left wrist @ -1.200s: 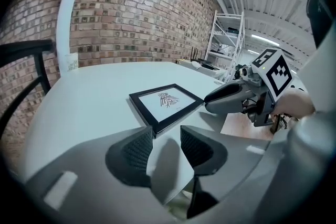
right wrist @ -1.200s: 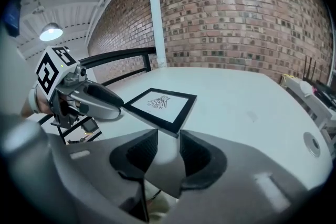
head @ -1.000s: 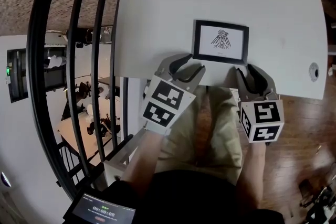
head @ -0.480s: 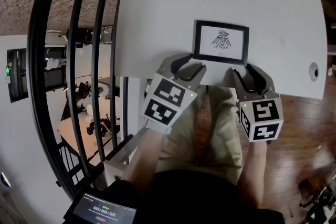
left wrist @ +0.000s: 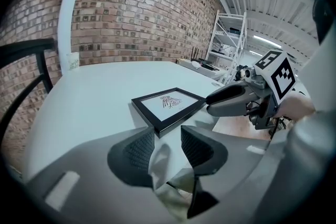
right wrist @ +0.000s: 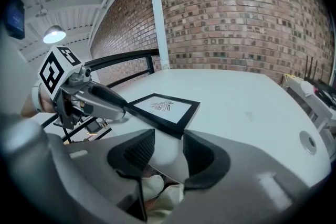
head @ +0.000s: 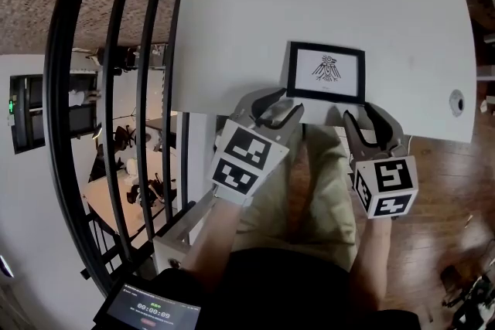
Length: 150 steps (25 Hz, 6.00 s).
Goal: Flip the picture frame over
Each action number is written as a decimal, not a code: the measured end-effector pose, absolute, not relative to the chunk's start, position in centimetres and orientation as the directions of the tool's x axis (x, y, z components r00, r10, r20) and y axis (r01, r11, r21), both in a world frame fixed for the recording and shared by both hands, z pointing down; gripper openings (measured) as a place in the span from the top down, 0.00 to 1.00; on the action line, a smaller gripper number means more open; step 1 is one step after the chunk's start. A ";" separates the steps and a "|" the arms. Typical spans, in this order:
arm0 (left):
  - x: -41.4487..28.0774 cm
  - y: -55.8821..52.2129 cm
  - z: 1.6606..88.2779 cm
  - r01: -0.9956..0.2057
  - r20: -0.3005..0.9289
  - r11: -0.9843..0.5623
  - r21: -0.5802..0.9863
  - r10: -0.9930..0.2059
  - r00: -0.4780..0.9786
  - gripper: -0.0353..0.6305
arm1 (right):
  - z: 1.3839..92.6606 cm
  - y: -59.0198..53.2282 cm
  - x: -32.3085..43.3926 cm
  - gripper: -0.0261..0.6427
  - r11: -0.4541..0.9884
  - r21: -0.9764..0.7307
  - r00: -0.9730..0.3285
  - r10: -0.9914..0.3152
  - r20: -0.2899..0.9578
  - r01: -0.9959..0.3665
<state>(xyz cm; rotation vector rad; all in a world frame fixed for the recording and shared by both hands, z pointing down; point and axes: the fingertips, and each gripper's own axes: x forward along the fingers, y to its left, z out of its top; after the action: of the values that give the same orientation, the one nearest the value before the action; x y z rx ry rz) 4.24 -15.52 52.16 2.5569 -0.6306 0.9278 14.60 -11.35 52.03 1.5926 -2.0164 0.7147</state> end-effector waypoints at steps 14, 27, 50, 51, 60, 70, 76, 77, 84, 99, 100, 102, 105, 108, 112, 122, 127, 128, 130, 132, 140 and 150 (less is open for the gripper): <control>3.9 -14.7 48.6 -0.516 0.631 -0.844 0.146 -0.322 0.706 0.68 | 48.4 -10.6 14.4 0.74 0.196 -0.088 -0.209 -0.773 0.599 -0.977; 3.9 -14.7 46.4 -0.507 0.608 -0.853 0.124 -0.338 0.718 0.68 | 45.9 -10.8 14.5 0.74 0.203 -0.059 -0.200 -0.800 0.566 -0.977; 4.5 -17.6 45.6 -0.508 0.596 -0.859 0.069 -0.373 0.712 0.68 | 44.8 -13.7 15.0 0.74 0.233 -0.013 -0.204 -0.822 0.532 -0.972; 4.6 -17.8 45.6 -0.506 0.596 -0.860 0.064 -0.373 0.711 0.68 | 44.8 -13.9 15.1 0.74 0.235 -0.010 -0.204 -0.823 0.531 -0.972; 5.5 -20.5 45.9 -0.491 0.602 -0.871 0.025 -0.379 0.703 0.68 | 45.0 -16.7 15.9 0.73 0.249 0.058 -0.181 -0.827 0.532 -0.967; 6.1 -23.5 47.7 -0.484 0.621 -0.875 0.005 -0.376 0.688 0.70 | 46.8 -19.7 16.6 0.72 0.273 0.073 -0.192 -0.819 0.541 -0.959; 6.6 -24.8 49.3 -0.480 0.645 -0.877 0.010 -0.361 0.673 0.71 | 48.5 -21.0 16.9 0.72 0.269 0.060 -0.190 -0.803 0.565 -0.961; 6.7 -25.0 49.5 -0.479 0.647 -0.878 0.016 -0.356 0.674 0.71 | 48.8 -21.2 17.0 0.71 0.268 0.054 -0.191 -0.800 0.569 -0.962; 7.2 -26.2 50.4 -0.478 0.651 -0.877 0.051 -0.334 0.682 0.71 | 50.0 -22.4 17.5 0.71 0.262 -0.012 -0.221 -0.786 0.577 -0.965; 7.9 -27.2 53.1 -0.454 0.731 -0.891 0.022 -0.295 0.615 0.71 | 53.2 -23.4 18.1 0.71 0.222 -0.109 -0.235 -0.689 0.686 -0.969; 7.9 -27.2 53.3 -0.447 0.739 -0.894 0.014 -0.292 0.607 0.71 | 53.4 -23.4 18.0 0.71 0.221 -0.110 -0.234 -0.679 0.696 -0.969; 8.0 -27.1 53.5 -0.443 0.745 -0.897 0.011 -0.288 0.601 0.72 | 53.7 -23.4 18.0 0.71 0.214 -0.114 -0.230 -0.666 0.710 -0.970; 8.0 -27.3 53.5 -0.445 0.742 -0.895 0.017 -0.287 0.606 0.72 | 53.8 -23.5 18.0 0.71 0.208 -0.118 -0.229 -0.660 0.716 -0.971; 7.8 -27.4 53.2 -0.444 0.731 -0.896 0.010 -0.297 0.615 0.73 | 53.7 -23.3 18.2 0.71 0.210 -0.106 -0.222 -0.668 0.711 -0.972; 7.6 -27.5 51.6 -0.464 0.686 -0.886 -0.007 -0.342 0.642 0.75 | 51.9 -23.3 18.5 0.71 0.212 -0.080 -0.210 -0.712 0.670 -0.974; 3.7 -19.0 46.5 -0.513 0.585 -0.855 0.077 -0.378 0.717 0.85 | 45.2 -15.4 16.2 0.83 0.196 -0.042 -0.186 -0.814 0.550 -0.980; 0.3 -13.5 42.3 -0.534 0.514 -0.841 0.090 -0.420 0.748 0.92 | 42.6 -8.9 13.7 0.95 0.176 -0.055 -0.179 -0.833 0.524 -0.983; -0.4 -12.5 41.2 -0.540 0.494 -0.836 0.098 -0.430 0.756 0.92 | 42.2 -7.5 13.2 0.97 0.174 -0.064 -0.181 -0.833 0.524 -0.983; -1.7 -10.7 39.2 -0.551 0.453 -0.828 0.109 -0.451 0.769 0.92 | 41.1 -5.1 12.3 0.97 0.173 -0.079 -0.189 -0.835 0.516 -0.982; -2.4 -9.5 37.3 -0.556 0.414 -0.824 0.106 -0.472 0.778 0.92 | 39.7 -3.5 11.8 0.97 0.173 -0.079 -0.190 -0.846 0.499 -0.982; -4.3 -4.4 31.9 -0.545 0.279 -0.831 0.108 -0.501 0.819 0.92 | 34.2 1.5 10.0 0.97 0.147 -0.076 -0.165 -0.903 0.396 -0.986; -3.2 1.0 25.5 -0.499 0.144 -0.862 0.089 -0.485 0.863 0.92 | 26.0 4.5 7.0 0.97 0.215 -0.024 -0.215 -0.949 0.229 -0.976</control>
<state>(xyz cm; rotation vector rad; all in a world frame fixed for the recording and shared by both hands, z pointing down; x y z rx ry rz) -3.16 0.98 25.47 2.9118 -0.7722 0.1770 7.01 4.54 26.03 1.8545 -2.3151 0.2434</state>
